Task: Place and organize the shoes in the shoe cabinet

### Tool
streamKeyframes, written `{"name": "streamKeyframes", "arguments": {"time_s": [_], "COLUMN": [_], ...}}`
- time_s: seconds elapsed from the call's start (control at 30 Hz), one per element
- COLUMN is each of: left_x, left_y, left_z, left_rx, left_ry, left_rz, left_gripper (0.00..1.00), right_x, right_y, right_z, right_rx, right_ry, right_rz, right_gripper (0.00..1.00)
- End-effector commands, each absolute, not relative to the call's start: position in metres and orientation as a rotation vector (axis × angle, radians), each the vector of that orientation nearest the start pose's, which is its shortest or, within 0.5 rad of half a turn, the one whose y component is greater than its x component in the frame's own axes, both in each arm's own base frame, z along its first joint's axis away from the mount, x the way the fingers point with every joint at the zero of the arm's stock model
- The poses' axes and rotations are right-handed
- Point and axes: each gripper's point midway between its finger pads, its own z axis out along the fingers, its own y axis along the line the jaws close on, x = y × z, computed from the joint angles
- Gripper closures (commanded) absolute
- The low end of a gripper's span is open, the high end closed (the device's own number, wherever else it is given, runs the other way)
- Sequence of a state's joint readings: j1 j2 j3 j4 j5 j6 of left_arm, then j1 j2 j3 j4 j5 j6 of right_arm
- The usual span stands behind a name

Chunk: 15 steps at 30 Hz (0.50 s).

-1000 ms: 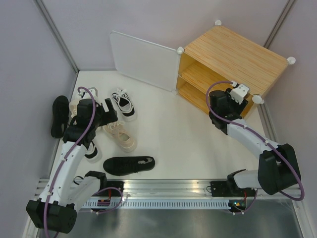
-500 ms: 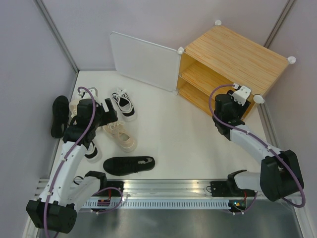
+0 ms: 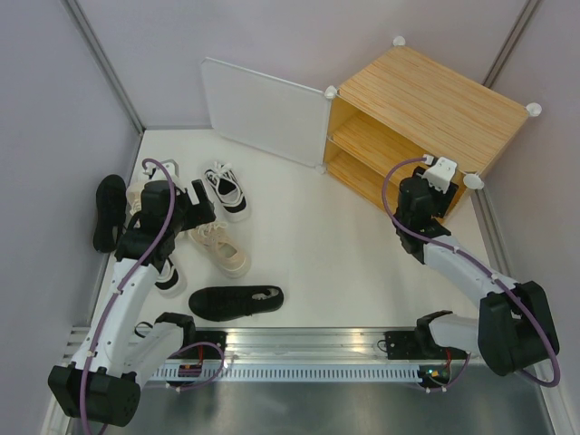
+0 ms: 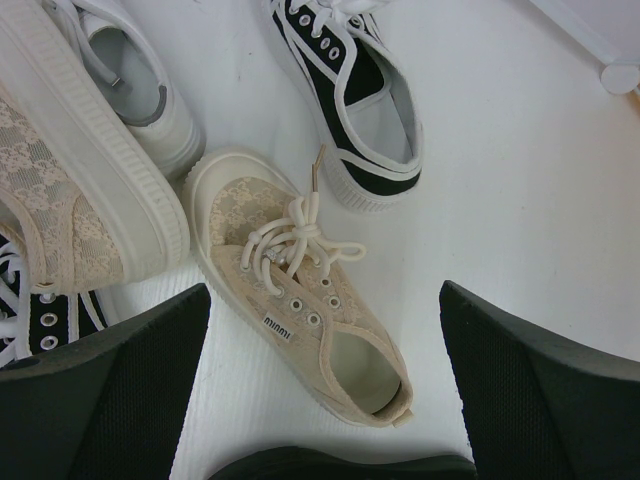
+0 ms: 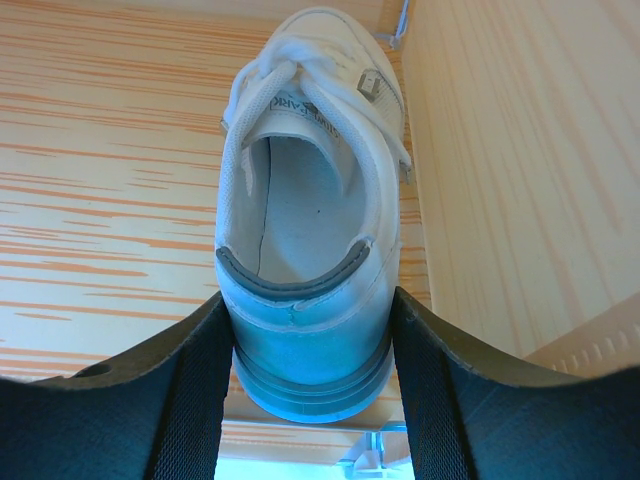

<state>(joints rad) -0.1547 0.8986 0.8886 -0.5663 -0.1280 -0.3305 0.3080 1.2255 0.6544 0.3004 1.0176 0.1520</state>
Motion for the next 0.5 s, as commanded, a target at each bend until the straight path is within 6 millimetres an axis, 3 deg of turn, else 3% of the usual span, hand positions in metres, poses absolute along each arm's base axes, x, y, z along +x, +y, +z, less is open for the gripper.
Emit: {"name": "streamKeyframes", "arguments": {"time_s": [0.0, 0.1, 0.2, 0.47], "left_x": [0.292, 0.292, 0.292, 0.292], "left_y": [-0.037, -0.037, -0.037, -0.038], "left_z": [0.215, 0.215, 0.214, 0.213], "left_rx": [-0.220, -0.219, -0.220, -0.217], "left_ry": [2.098, 2.098, 2.099, 2.105], "left_rz": [-0.141, -0.143, -0.142, -0.146], "left_gripper": [0.02, 0.02, 0.02, 0.02], "right_x": [0.359, 0.359, 0.358, 0.355], "right_y": [-0.042, -0.048, -0.055, -0.049], "right_z": [0.201, 0.194, 0.188, 0.200], "right_rx": [0.580, 0.615, 0.648, 0.648], "right_ry": [1.622, 1.630, 1.638, 1.639], "right_rz": [-0.564, -0.555, -0.565, -0.479], "right_gripper": [0.99, 0.99, 0.91, 0.47]}}
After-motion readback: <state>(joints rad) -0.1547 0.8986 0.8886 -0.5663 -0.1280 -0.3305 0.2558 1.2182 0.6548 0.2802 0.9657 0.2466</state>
